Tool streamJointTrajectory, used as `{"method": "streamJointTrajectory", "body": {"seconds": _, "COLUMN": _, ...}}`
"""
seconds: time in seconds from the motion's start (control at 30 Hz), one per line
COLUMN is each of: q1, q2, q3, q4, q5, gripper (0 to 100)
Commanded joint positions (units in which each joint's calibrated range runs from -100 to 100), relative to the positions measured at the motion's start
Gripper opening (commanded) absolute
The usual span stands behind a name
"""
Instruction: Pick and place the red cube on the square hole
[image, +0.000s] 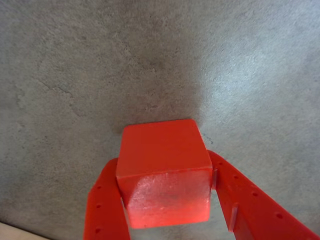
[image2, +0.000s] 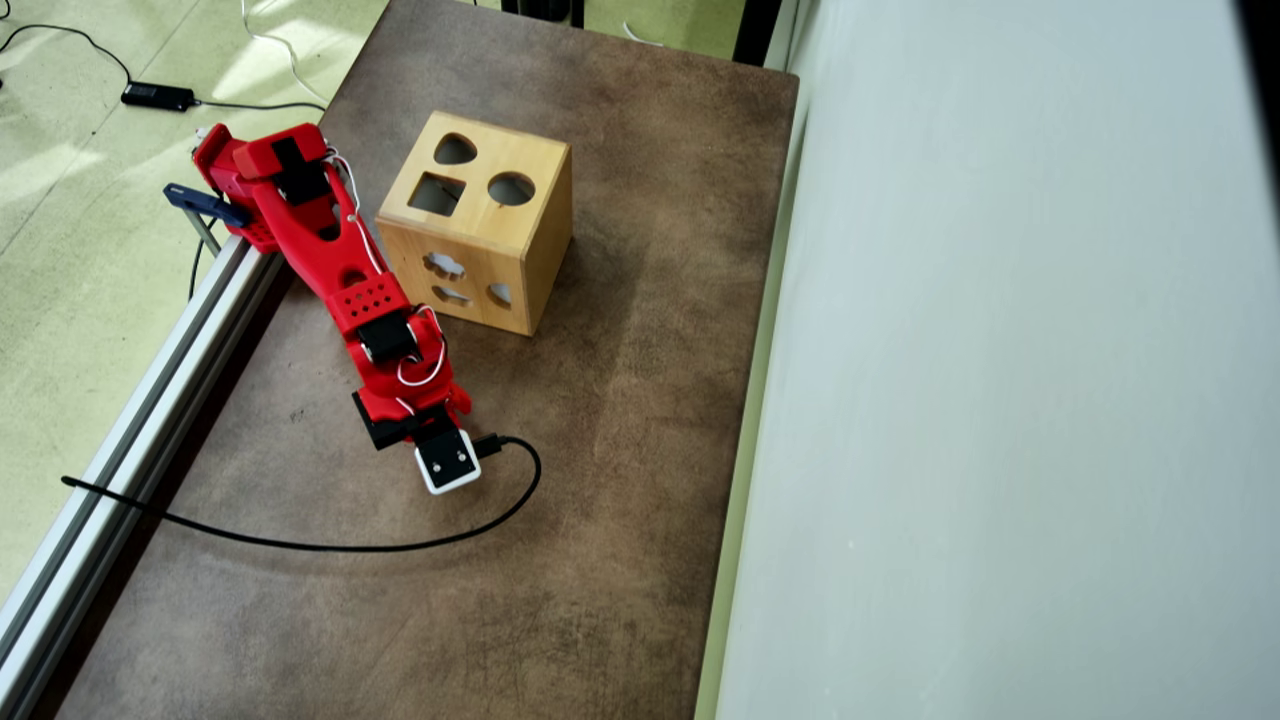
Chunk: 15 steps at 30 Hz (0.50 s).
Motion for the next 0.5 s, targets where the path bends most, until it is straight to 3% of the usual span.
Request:
{"method": "streamJointTrajectory", "body": {"seconds": 0.0, "q1": 0.04, "q2": -1.99, "q3": -2.07, "q4": 0.29, "q5": -0.24, "gripper": 16}}
{"method": "streamJointTrajectory", "body": {"seconds": 0.47, "q1": 0.26, "q2": -9.12, "q3": -1.62, "q4": 1.09, "q5": -0.34, "gripper": 12}}
